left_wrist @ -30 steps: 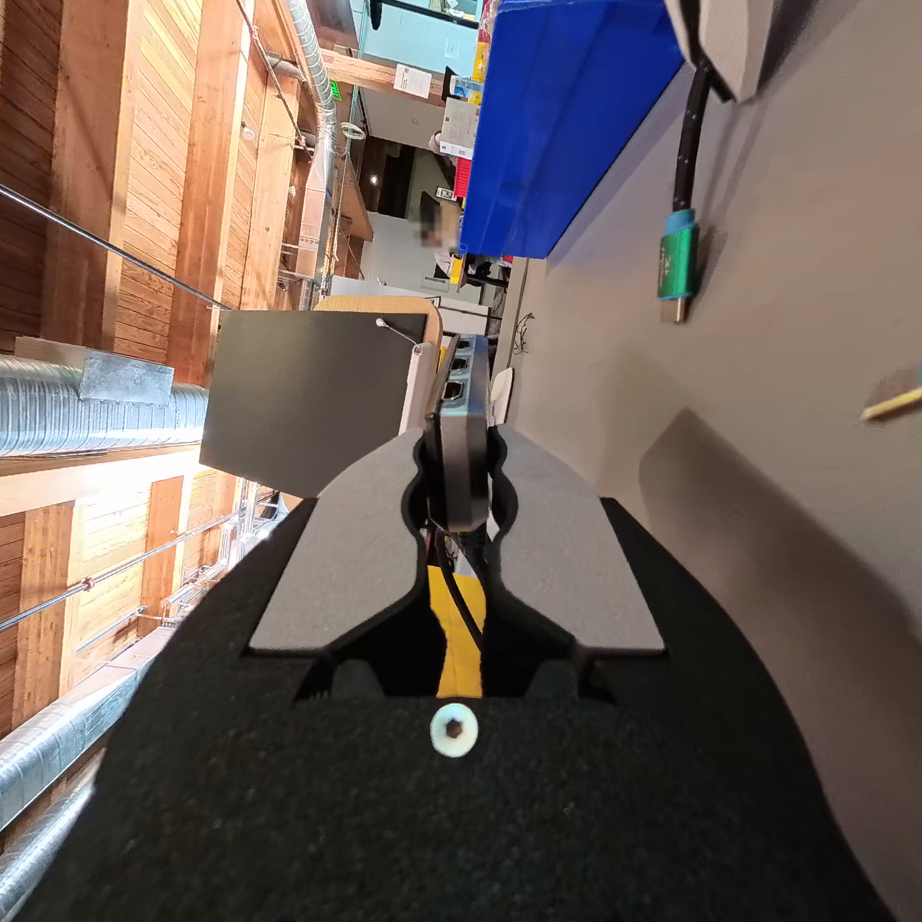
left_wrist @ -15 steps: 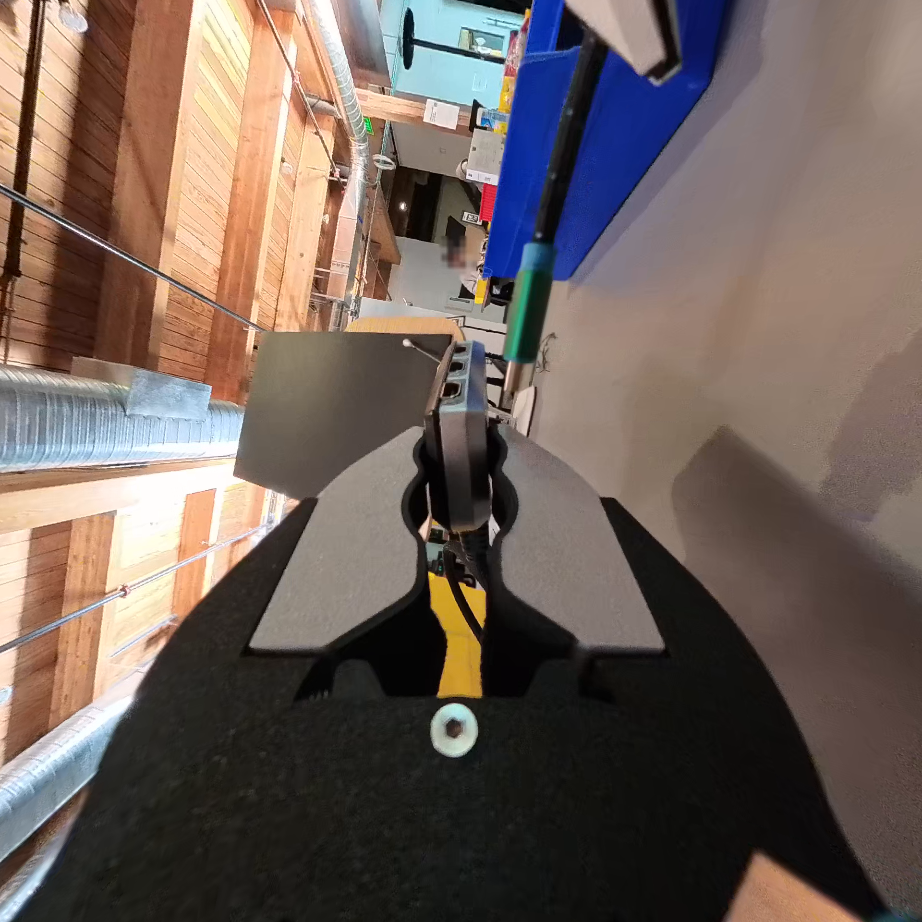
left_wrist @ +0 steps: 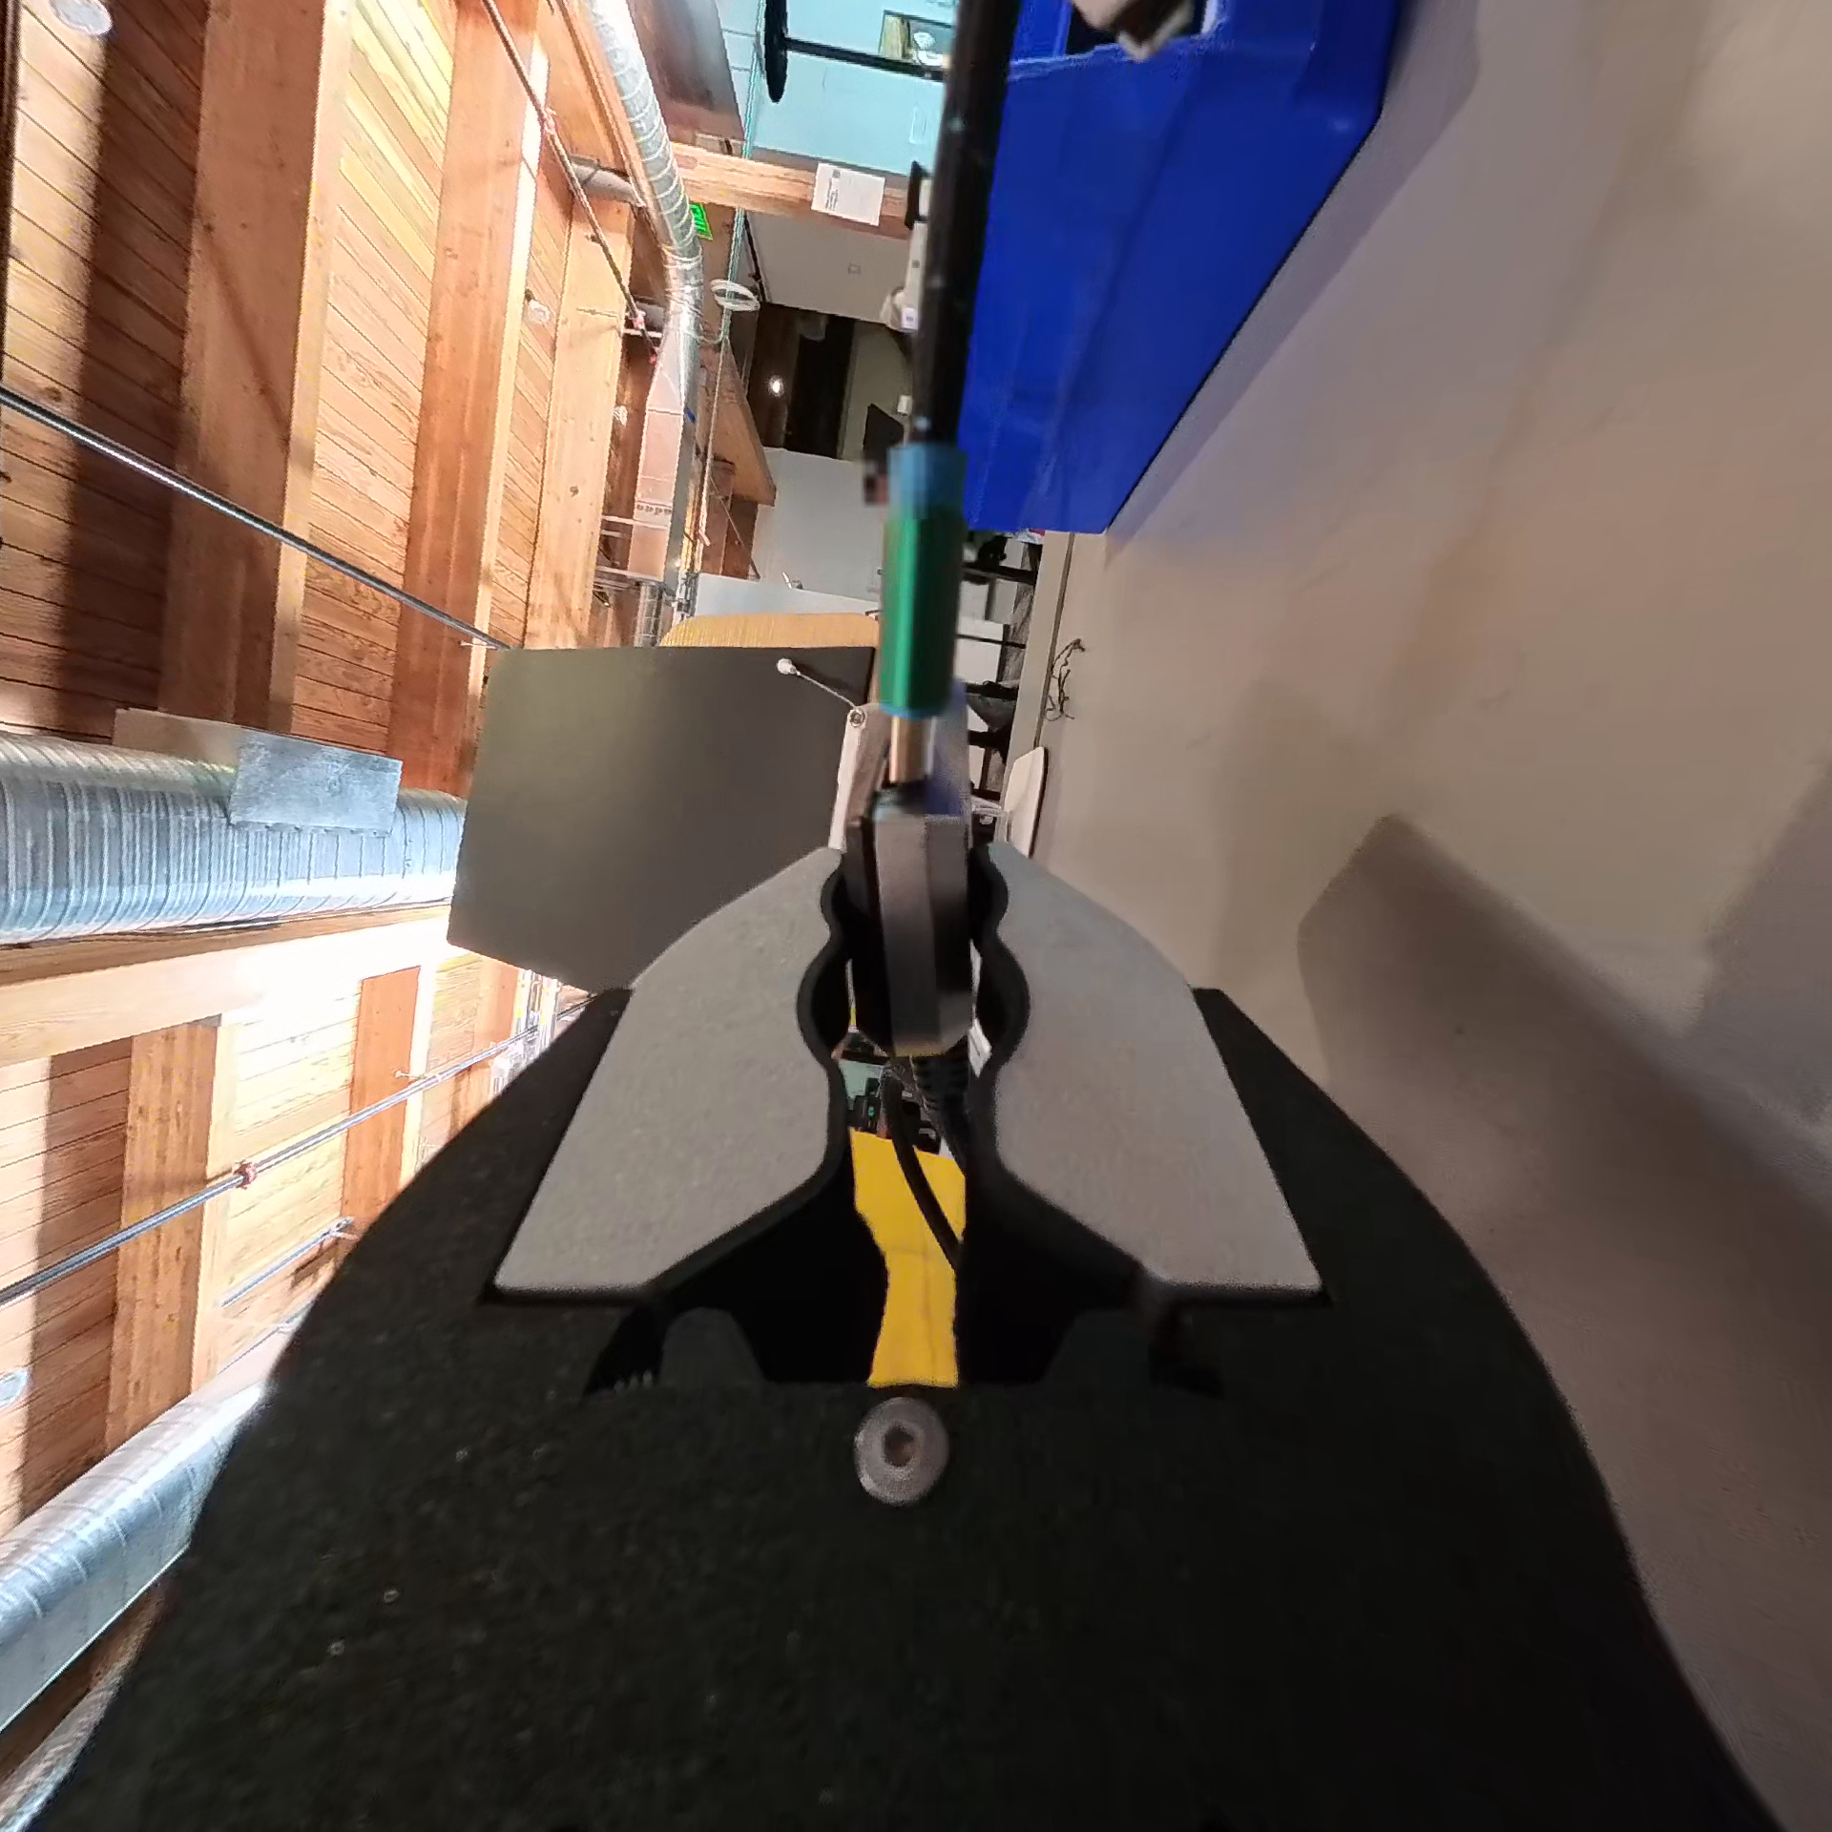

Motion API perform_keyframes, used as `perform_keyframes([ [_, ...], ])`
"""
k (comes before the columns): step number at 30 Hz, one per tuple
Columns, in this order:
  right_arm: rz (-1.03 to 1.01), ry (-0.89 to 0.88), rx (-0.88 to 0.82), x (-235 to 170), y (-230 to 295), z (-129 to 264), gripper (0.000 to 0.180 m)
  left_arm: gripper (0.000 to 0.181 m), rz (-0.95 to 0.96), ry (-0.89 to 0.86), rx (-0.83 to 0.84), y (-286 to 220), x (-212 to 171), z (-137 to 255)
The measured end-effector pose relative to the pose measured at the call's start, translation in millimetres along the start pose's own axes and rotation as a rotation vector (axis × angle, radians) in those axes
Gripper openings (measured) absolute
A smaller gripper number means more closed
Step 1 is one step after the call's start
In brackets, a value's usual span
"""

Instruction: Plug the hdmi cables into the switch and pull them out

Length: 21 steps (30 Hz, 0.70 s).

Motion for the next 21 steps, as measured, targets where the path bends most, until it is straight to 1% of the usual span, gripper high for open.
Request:
perform_keyframes([
  [10, -0.043, -0.012, 0.019, 1.1, -0.2, -0.8, 0.005, 0.02, -0.004, 0.014, -0.009, -2.6, 0.2, -1.8],
  [15, -0.065, -0.005, -0.002, 2.0, -0.1, 0.3, 0.005, 0.02, -0.005, 0.02, -0.016, -3.8, 0.4, -3.1],
  [19, -0.158, -0.022, -0.034, 5.8, -2.1, 0.6, 0.005, 0.02, -0.019, 0.035, -0.024, -6.8, 1.0, -4.6],
  [21, -0.122, -0.009, -0.073, 4.3, -1.1, -0.3, 0.005, 0.02, -0.012, 0.037, -0.028, -7.1, 1.1, -4.9],
])
Point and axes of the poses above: each gripper's, where its closed fingertips meet, z back along the fingers, x out of its top, y = z × x across the jaws, the point moved 2 cm from there along z, back along the fingers, and after that the axes turned 7 degrees about -x, right-handed, at the moved point
